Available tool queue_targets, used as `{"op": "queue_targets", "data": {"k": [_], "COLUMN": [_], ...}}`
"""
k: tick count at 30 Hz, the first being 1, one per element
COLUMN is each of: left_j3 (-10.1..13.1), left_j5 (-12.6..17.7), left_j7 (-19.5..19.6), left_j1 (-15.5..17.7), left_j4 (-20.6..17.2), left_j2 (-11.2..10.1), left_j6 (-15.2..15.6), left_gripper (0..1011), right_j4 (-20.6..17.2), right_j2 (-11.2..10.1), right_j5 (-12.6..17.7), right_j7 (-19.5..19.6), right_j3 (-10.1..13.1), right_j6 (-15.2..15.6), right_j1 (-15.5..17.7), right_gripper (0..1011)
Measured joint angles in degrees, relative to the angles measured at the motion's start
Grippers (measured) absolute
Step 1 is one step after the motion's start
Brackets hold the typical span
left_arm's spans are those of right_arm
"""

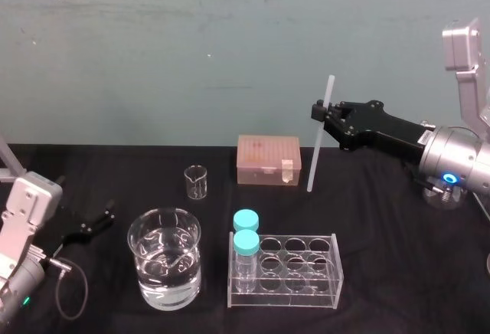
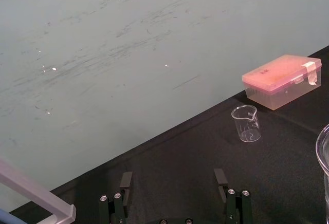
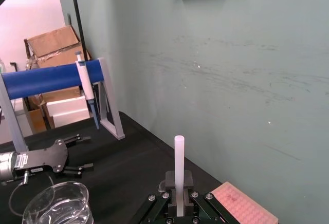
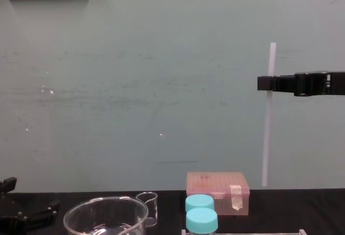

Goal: Pick up the stirring rod with one hand, then place it down.

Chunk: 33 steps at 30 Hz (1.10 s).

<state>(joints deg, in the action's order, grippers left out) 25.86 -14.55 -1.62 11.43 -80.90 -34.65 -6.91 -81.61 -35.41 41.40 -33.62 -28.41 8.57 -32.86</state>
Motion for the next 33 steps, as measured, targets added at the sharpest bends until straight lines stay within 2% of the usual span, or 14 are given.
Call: {"op": "queue_targets", "data": {"k": [6,33], "left_j3": [0.00,0.00], "left_j5": [0.00,0.00], "left_j7": [0.00,0.00], "left_j1": [0.00,0.00], "left_j4": [0.00,0.00], "left_j2": [0.00,0.00], "left_j6": [0.00,0.00], "left_gripper": [1005,1005], "right_j4": [0.29,0.17], "right_j2": [0.56,0.42], "right_j5": [-0.09,-0.11], "right_j7": [0.00,-0.05], "right_j3": [0.36,0.36], "right_j6": [0.72,0.52], "right_j1": [-0.04,0.04], "right_gripper": [72,72]}}
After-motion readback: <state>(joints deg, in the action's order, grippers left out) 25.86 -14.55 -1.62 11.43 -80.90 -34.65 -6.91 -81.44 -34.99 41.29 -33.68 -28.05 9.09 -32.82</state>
